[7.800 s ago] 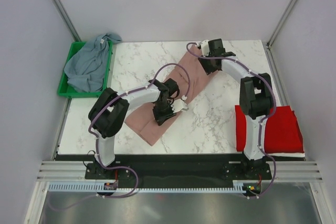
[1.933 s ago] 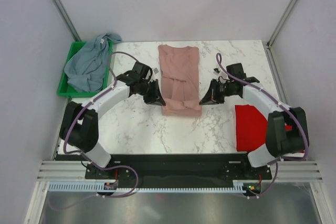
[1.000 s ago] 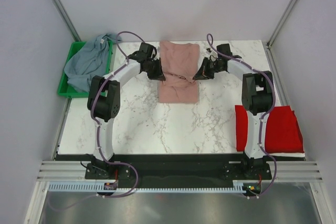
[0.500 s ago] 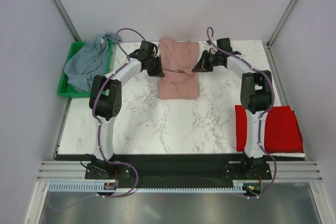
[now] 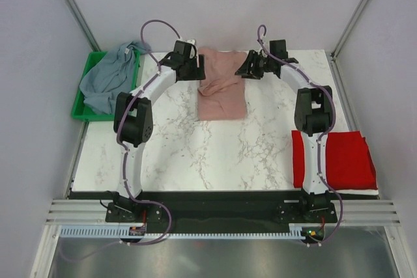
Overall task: Fold and stack the t-shirts
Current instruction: Fold the tshirt
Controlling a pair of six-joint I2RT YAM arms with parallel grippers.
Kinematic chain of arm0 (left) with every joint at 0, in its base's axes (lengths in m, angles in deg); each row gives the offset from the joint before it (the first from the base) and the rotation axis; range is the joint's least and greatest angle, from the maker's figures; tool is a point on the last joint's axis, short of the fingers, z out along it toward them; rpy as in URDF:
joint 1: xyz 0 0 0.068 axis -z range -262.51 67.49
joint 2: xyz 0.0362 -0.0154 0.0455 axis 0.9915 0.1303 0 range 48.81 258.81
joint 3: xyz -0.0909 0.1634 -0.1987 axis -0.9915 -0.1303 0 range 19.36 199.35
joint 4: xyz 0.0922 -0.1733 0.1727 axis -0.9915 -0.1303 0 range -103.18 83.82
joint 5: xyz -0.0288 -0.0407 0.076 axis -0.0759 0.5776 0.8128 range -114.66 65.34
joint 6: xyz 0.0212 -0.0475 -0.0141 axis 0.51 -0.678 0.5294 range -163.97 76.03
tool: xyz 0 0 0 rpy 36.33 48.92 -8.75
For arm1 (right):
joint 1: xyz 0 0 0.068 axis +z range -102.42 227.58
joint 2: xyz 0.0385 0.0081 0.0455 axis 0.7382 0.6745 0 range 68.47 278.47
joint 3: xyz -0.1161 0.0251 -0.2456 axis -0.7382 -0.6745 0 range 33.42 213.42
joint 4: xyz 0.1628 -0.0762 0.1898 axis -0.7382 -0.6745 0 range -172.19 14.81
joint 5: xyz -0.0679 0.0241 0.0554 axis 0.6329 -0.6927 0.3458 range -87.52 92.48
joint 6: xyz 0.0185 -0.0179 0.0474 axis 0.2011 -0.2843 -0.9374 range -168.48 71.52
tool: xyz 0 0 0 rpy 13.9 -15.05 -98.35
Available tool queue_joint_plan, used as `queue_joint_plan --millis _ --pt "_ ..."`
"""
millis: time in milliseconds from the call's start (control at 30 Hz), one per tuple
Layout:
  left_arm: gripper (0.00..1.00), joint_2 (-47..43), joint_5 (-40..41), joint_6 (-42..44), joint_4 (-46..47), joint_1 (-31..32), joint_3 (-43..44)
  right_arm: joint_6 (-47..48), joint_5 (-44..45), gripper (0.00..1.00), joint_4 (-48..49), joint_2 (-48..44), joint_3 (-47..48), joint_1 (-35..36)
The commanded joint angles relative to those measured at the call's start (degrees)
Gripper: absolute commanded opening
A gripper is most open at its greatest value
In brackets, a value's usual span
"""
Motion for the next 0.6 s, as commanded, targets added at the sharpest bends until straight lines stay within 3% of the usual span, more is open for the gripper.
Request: queue_joint_plan --millis 0,67,167,267,333,400,567 --pt "0.80 -5.89 5.11 2.63 0.06 -0.02 -1.30 1.48 -1.34 0.56 2.46 -6.19 -0.46 -1.11" --pt "0.80 -10.54 6.17 2.89 -1.09 -0.01 -5.08 0.26 -2.74 0.56 2.38 -11.27 -7.05 -2.07" --pt "0.80 -16.07 0.75 2.63 -5.04 -0.19 -11.49 0.07 -5.55 0.57 0.54 -17.77 -18.11 -4.44" --pt "0.81 -19.25 -12.52 -1.40 -7.95 -1.59 -19.92 -0.01 -8.18 0.57 -1.40 -21.66 -28.05 -5.07" --pt "0.81 -19.96 -24.54 -6.31 -5.25 -3.35 -27.28 -0.80 -10.03 0.58 -1.40 -22.37 -33.25 -4.98" --pt "0.80 -19.70 -31.67 -9.40 -3.30 -4.32 -31.26 -4.38 -11.44 0.58 0.78 -22.03 -37.28 -4.98" --pt "0.79 -16.81 -38.21 -16.70 2.06 -4.50 -37.79 -10.91 -14.25 0.60 7.72 -20.71 -41.17 -4.80"
